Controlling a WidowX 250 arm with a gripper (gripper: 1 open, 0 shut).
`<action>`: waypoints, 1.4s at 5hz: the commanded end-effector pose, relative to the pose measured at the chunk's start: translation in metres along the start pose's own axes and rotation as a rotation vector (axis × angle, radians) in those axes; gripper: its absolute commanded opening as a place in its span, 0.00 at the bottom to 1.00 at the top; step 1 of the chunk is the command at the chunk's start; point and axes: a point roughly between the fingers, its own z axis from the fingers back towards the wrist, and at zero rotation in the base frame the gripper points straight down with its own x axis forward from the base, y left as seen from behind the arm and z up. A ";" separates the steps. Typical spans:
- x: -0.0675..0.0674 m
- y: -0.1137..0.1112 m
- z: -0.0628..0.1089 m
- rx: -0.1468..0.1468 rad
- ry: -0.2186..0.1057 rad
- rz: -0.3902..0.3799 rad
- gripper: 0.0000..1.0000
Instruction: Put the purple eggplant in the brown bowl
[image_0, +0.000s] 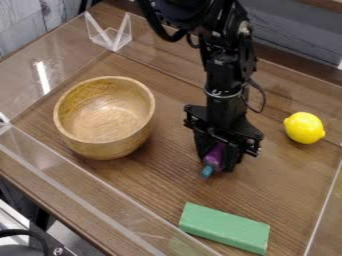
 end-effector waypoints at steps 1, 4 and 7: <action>0.011 0.002 0.007 -0.016 -0.046 -0.001 0.00; 0.012 0.008 0.002 -0.035 -0.036 0.016 0.00; 0.007 0.013 0.000 -0.044 -0.011 0.035 0.00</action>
